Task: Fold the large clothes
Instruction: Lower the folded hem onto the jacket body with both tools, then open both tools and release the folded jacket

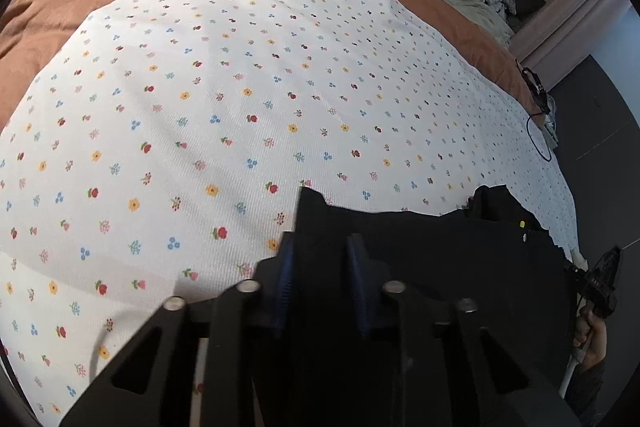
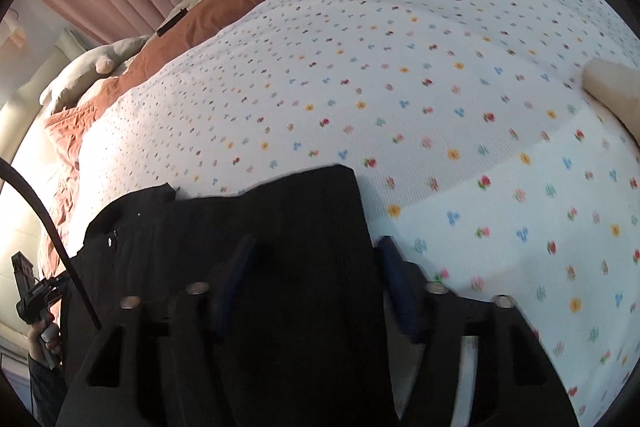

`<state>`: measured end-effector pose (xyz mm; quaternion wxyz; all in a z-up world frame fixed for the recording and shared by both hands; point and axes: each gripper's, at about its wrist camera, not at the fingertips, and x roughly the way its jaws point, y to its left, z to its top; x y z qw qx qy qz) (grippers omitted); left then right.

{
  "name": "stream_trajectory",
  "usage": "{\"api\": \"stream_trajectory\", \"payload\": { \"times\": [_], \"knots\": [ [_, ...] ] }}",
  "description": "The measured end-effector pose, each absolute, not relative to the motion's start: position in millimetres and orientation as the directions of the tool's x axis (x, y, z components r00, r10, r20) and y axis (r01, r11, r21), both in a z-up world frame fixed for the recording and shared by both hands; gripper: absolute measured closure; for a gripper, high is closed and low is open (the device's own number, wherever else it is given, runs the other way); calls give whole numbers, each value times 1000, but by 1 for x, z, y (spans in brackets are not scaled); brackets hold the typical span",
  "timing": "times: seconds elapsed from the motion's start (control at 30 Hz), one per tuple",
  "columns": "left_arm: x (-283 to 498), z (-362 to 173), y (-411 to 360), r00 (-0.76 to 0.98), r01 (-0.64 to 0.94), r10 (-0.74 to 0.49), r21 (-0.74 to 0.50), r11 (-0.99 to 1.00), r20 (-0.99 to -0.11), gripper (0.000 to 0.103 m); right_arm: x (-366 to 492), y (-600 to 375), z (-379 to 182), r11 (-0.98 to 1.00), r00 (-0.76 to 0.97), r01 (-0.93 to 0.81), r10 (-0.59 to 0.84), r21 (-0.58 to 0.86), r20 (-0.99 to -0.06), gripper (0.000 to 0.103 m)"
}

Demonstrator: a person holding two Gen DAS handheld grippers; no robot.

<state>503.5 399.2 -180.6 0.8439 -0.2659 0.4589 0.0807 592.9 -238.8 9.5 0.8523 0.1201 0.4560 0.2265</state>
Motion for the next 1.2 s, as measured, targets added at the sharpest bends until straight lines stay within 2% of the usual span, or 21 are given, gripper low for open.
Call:
{"api": "stream_trajectory", "payload": {
  "times": [0.03, 0.07, 0.1, 0.13, 0.27, 0.47, 0.6, 0.77, 0.87, 0.9, 0.97, 1.0, 1.03, 1.07, 1.13, 1.17, 1.2],
  "knots": [
    [504, -176, 396, 569, -375, -88, -353, 857, -818, 93, 596, -237, 12, 868, 484, -283, 497, 408, -721, 72],
    [503, -169, 393, 585, -362, -70, -337, 869, -808, 96, 599, -238, 14, 867, 492, -290, 498, 405, -714, 81],
    [501, -161, 392, 602, -354, -49, -321, 878, -797, 96, 602, -240, 15, 864, 503, -296, 504, 408, -702, 95],
    [498, -152, 390, 622, -351, -28, -311, 883, -782, 96, 602, -242, 17, 857, 515, -304, 515, 415, -686, 100],
    [487, -120, 390, 696, -333, 14, -305, 892, -718, 97, 587, -248, 40, 849, 581, -345, 528, 401, -620, 102],
    [499, -110, 395, 702, -348, 49, -282, 894, -711, 97, 578, -251, 55, 852, 632, -351, 522, 389, -572, 102],
    [517, -137, 397, 665, -361, 52, -259, 896, -745, 97, 589, -247, 41, 865, 629, -330, 500, 378, -595, 102],
    [539, -176, 399, 587, -381, 31, -241, 893, -809, 97, 609, -227, 16, 901, 606, -280, 433, 330, -668, 102],
    [541, -184, 399, 574, -379, 12, -252, 890, -819, 97, 615, -222, 5, 908, 580, -256, 419, 332, -699, 101],
    [541, -185, 400, 567, -382, 4, -258, 887, -824, 96, 617, -221, 5, 908, 574, -250, 418, 336, -704, 98],
    [538, -181, 402, 567, -396, 1, -271, 877, -824, 95, 617, -222, 7, 919, 575, -224, 393, 324, -718, 84],
    [536, -175, 403, 575, -397, 4, -275, 876, -818, 93, 619, -223, 10, 922, 578, -221, 386, 317, -719, 61],
    [533, -169, 404, 583, -400, 14, -272, 875, -812, 91, 618, -225, 14, 918, 580, -225, 395, 326, -712, 31],
    [530, -162, 403, 584, -407, 30, -261, 875, -811, 83, 615, -227, 18, 911, 582, -232, 411, 341, -702, 21],
    [522, -147, 403, 595, -410, 48, -252, 877, -802, 54, 606, -232, 30, 908, 593, -239, 417, 344, -689, 20],
    [516, -139, 402, 611, -407, 51, -259, 876, -790, 29, 601, -234, 35, 908, 597, -244, 418, 341, -684, 20],
    [510, -132, 401, 625, -404, 55, -263, 876, -778, 23, 595, -238, 41, 906, 602, -249, 421, 341, -679, 20]
  ]
}}
